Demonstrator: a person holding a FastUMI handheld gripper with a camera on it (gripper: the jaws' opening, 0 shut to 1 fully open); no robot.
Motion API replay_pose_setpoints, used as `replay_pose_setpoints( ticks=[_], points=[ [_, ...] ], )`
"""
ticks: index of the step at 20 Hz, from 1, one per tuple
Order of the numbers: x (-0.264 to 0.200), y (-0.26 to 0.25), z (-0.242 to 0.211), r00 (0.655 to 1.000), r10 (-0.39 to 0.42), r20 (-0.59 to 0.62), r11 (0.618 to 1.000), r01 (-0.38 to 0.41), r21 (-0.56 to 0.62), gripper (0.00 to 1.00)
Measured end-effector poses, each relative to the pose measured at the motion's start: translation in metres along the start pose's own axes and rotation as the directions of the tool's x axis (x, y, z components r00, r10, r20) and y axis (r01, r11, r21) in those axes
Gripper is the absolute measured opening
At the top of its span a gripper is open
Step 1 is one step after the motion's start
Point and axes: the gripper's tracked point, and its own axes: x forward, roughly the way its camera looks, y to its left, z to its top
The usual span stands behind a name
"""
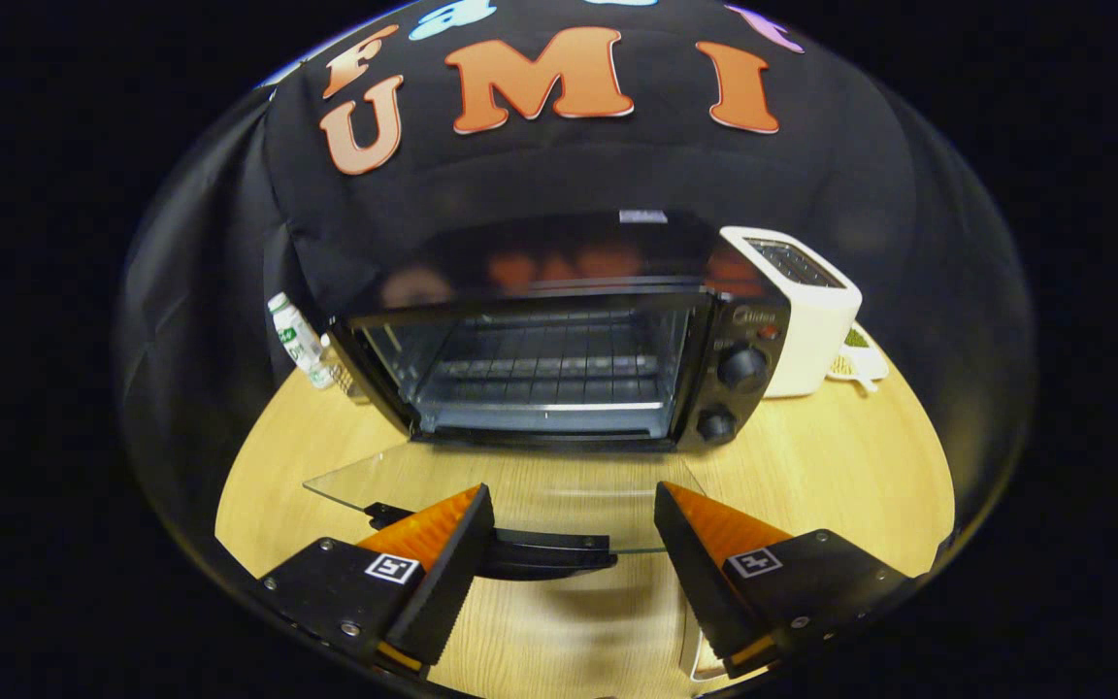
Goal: Open the toaster oven, put the food inside, and close the toaster oven door.
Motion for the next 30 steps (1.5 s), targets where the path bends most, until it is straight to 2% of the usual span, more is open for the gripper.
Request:
replay_pose_setpoints(
  ticks=[6,12,16,20,23,27,30],
  points=[
    [0.027,0.001,-0.070,0.988,-0.038,-0.151,0.997,0.028,-0.069,1.00],
    [0.030,0.004,-0.065,0.992,-0.022,-0.122,0.997,0.013,-0.074,1.00],
    [0.007,-0.003,-0.046,0.992,0.064,-0.109,0.998,-0.066,-0.019,1.00],
    [-0.033,-0.052,-0.010,0.993,0.095,-0.075,0.995,-0.098,-0.031,0.99],
    [-0.063,-0.106,0.001,0.993,0.072,-0.089,0.995,-0.078,-0.067,0.99],
    [-0.094,-0.170,-0.008,0.984,0.065,-0.164,0.996,-0.074,-0.054,0.99],
    [-0.104,-0.200,-0.030,0.963,0.087,-0.254,0.996,-0.093,-0.012,0.99]
  ],
)
